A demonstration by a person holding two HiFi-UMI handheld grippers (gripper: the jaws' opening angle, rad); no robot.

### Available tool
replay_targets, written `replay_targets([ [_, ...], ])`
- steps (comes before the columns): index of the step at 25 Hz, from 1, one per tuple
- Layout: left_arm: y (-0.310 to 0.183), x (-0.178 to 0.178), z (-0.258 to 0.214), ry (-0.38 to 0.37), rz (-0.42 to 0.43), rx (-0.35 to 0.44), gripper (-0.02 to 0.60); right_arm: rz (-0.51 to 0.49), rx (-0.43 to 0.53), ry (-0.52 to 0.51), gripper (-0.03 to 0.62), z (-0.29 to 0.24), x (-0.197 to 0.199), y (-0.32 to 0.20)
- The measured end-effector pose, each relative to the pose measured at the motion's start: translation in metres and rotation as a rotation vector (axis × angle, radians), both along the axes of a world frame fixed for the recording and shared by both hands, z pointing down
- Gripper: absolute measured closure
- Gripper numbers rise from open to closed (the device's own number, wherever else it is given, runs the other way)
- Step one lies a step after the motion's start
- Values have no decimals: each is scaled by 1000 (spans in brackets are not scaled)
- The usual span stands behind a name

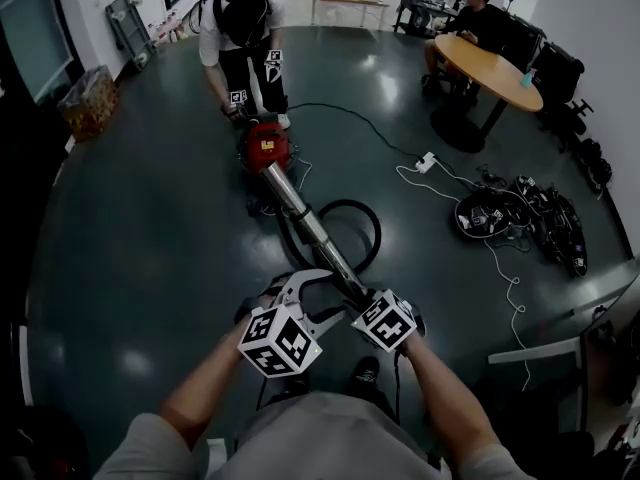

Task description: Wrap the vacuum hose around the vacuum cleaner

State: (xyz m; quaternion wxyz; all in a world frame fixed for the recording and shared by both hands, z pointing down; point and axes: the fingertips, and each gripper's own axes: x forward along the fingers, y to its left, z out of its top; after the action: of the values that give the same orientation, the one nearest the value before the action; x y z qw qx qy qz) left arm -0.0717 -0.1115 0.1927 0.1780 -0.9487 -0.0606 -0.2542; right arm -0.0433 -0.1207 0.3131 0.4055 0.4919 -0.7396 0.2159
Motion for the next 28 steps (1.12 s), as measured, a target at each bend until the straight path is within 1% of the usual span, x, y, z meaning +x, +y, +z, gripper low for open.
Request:
replay_targets([
  [7, -5, 37, -10, -136, -52, 152, 322, -259, -81, 62, 496, 16, 21, -4],
  [9, -7, 49, -9, -194, -50, 198, 322, -323, -103, 76, 496, 21, 30, -2],
  [10, -6, 54, -8, -233, -38, 207, 325, -351, -110, 83, 496, 22, 35, -3],
  [13, 3, 69, -5, -338, 7, 183, 325, -440, -119, 102, 496, 23, 49, -5],
  [15, 7, 79, -7, -399, 9, 185, 325, -508, -130, 118, 496, 25, 55, -2],
  [18, 1, 87, 2, -543, 11, 227, 325, -600, -136, 151, 496, 27, 65, 3],
  [20, 2, 88, 17, -647, 27, 206, 325, -654, -143, 169, 496, 28, 71, 9],
  [22, 4, 88, 32, -730, 39, 181, 325, -697, -149, 183, 496, 29, 75, 13],
  [24, 3, 91, 45, -782, 35, 179, 325, -729, -151, 193, 496, 28, 80, 15],
  [28, 5, 96, 70, -850, 7, 162, 325, -780, -154, 211, 496, 27, 92, 24],
])
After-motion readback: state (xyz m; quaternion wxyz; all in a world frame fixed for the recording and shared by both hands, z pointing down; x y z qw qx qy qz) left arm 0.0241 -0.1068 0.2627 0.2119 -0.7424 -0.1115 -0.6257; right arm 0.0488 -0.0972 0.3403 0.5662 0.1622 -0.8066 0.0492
